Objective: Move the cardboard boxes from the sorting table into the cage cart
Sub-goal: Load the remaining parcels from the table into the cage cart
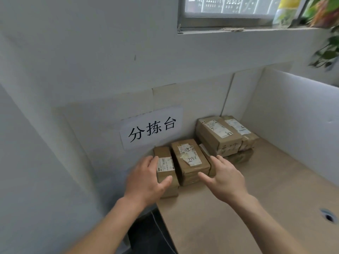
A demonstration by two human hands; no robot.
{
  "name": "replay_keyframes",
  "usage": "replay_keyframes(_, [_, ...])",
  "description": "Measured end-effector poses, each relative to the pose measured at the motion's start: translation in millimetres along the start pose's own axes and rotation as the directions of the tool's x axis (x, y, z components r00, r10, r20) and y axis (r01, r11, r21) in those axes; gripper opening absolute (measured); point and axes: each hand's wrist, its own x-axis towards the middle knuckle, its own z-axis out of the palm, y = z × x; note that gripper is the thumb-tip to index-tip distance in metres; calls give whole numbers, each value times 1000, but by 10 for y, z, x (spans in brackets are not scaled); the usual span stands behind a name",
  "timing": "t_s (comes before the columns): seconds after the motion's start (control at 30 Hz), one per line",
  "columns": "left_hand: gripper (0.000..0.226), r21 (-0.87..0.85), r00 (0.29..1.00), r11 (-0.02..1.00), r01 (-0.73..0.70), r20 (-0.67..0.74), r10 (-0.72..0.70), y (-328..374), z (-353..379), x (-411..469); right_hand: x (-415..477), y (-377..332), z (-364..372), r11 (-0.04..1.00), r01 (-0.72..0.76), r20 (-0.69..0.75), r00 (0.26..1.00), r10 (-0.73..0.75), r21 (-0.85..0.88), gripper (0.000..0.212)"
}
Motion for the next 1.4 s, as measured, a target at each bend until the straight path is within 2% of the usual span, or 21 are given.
replay_keyframes(0.13, [81, 3, 999, 1000, 5, 48, -5, -184, 254, 381, 394, -16, 252, 996, -92, 70, 993, 91, 10, 81])
replay_keyframes(0.27, [76, -23, 991, 999, 46, 131, -42, -348, 541, 668, 687, -13, 495, 990, -144, 120, 983, 141, 13, 68])
replay_keyframes(0.6, [77, -94, 944, 981, 172, 299, -137, -624, 1089, 920, 1214, 135, 944, 970, -241, 203, 952, 231, 24, 52])
replay_keyframes(0.8, [63, -98, 930, 971, 216, 323, -174, -671, 1177, 974, 1265, 158, 1049, 964, -262, 224, 943, 244, 53, 72])
replay_keyframes(1.0, [62, -123, 904, 959, 256, 383, -193, -692, 1301, 915, 1190, 175, 1107, 947, -314, 282, 916, 286, 59, 108])
replay_keyframes(1.13, [58, -191, 903, 939, 285, 384, -196, -684, 1369, 793, 1059, 211, 1191, 932, -343, 289, 909, 299, 115, 113])
replay_keyframes(1.2, [53, -249, 899, 917, 313, 389, -201, -686, 1396, 716, 980, 252, 1217, 919, -363, 291, 906, 308, 156, 109])
replay_keyframes(1.33, [43, -350, 899, 869, 349, 387, -206, -664, 1428, 541, 794, 329, 1209, 900, -359, 285, 915, 287, 248, 82])
replay_keyframes(1.4, [37, -385, 896, 846, 369, 390, -214, -629, 1419, 443, 693, 374, 1216, 879, -367, 285, 915, 284, 303, 76])
